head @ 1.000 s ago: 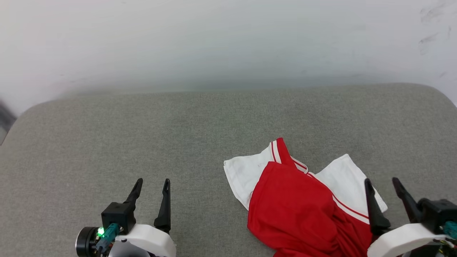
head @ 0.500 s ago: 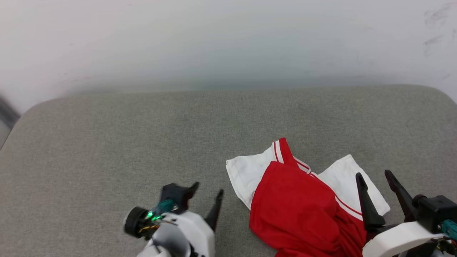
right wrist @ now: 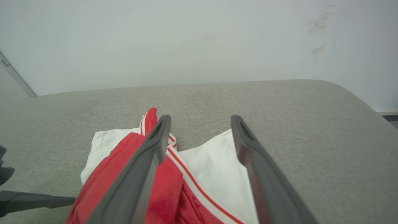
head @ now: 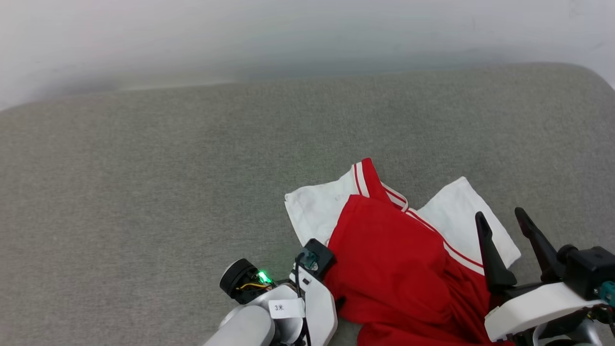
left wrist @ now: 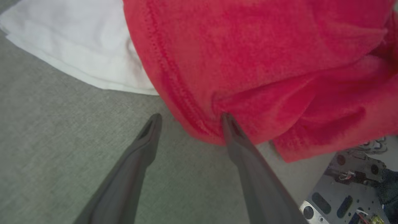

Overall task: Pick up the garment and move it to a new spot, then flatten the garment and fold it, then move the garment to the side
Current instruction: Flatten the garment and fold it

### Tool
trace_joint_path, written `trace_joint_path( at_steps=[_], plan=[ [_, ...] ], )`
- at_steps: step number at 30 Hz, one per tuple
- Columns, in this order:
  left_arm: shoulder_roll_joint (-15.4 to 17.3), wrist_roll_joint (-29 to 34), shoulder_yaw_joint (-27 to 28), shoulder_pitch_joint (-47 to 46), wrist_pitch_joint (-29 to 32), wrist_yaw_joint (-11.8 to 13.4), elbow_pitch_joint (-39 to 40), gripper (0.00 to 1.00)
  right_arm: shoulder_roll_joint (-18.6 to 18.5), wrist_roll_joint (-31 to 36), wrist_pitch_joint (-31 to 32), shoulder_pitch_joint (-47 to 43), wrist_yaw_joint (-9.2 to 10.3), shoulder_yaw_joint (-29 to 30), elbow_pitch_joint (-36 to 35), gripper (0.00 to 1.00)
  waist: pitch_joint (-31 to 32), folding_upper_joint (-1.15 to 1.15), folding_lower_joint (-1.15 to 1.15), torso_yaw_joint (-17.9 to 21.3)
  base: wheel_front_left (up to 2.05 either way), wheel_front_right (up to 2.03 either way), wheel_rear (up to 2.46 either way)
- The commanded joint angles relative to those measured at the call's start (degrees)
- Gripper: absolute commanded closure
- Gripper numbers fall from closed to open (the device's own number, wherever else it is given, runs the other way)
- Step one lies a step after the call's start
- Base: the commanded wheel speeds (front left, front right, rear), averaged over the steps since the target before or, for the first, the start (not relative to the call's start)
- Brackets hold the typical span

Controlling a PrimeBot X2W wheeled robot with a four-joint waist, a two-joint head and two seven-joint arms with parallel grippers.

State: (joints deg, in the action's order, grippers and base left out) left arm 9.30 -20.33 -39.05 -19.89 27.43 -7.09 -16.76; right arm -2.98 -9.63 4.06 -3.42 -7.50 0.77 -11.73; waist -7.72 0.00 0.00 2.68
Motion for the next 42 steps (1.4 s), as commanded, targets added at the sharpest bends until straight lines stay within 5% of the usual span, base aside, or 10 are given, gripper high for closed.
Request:
trace_joint_path(
  at_steps=[1,5,6,8,13,18,33,41,42],
  plan=[
    [0.46,-0.18,-0.87,-1.38,0.82,-0.22,-0.65,0.0,0.16,-0.5,-0.37,0.88,0.02,-0.03,0.32,0.0,-1.56,0.0,0.0,1.18,0.0,0.0,0.0],
    [1.31,-1.31,-4.81,-3.39,3.62,-0.4,-2.99,0.0,0.17,-1.25,-1.2,2.03,0.02,-0.12,1.34,0.0,-3.03,0.0,0.0,2.1,0.0,0.0,0.0],
    [1.6,-1.89,-5.81,-3.67,4.04,-0.39,-3.53,0.28,0.17,-1.39,-1.31,2.29,0.02,-0.17,1.55,0.0,-3.22,0.0,0.0,2.31,0.0,0.0,0.0],
    [2.03,-3.64,-7.71,-3.73,4.0,-0.42,-4.51,1.0,0.17,-1.5,-1.68,2.78,0.02,-0.28,2.06,0.0,-3.35,0.0,0.0,2.74,0.0,0.0,0.0],
    [4.26,-5.22,-8.22,-3.43,0.18,-0.34,-4.11,1.0,0.17,-1.94,-2.02,2.75,0.02,0.43,2.85,0.0,-2.81,0.0,0.0,2.78,0.0,0.0,0.0],
    [6.36,-4.87,-5.92,-0.96,-4.66,2.82,1.08,1.0,0.16,-2.11,-1.74,1.42,0.02,1.31,3.41,0.0,-0.78,0.0,0.0,1.37,0.0,0.0,0.0],
    [18.0,-10.62,1.57,23.53,-0.25,19.56,24.24,1.0,0.15,-0.43,0.92,-1.44,0.02,3.65,1.1,0.0,3.85,0.0,0.0,-4.48,0.0,0.0,0.0],
    [16.51,-15.35,2.36,28.93,-0.86,20.6,20.79,1.0,0.15,-0.39,1.52,-2.1,0.02,3.48,0.7,0.0,5.28,0.0,0.0,-4.85,0.0,0.0,0.0],
    [16.44,-15.27,2.32,28.81,-1.24,20.39,20.39,0.55,0.15,-0.31,1.6,-2.2,0.02,3.5,0.68,0.0,5.6,0.0,0.0,-4.73,0.0,0.0,0.0]
  ],
)
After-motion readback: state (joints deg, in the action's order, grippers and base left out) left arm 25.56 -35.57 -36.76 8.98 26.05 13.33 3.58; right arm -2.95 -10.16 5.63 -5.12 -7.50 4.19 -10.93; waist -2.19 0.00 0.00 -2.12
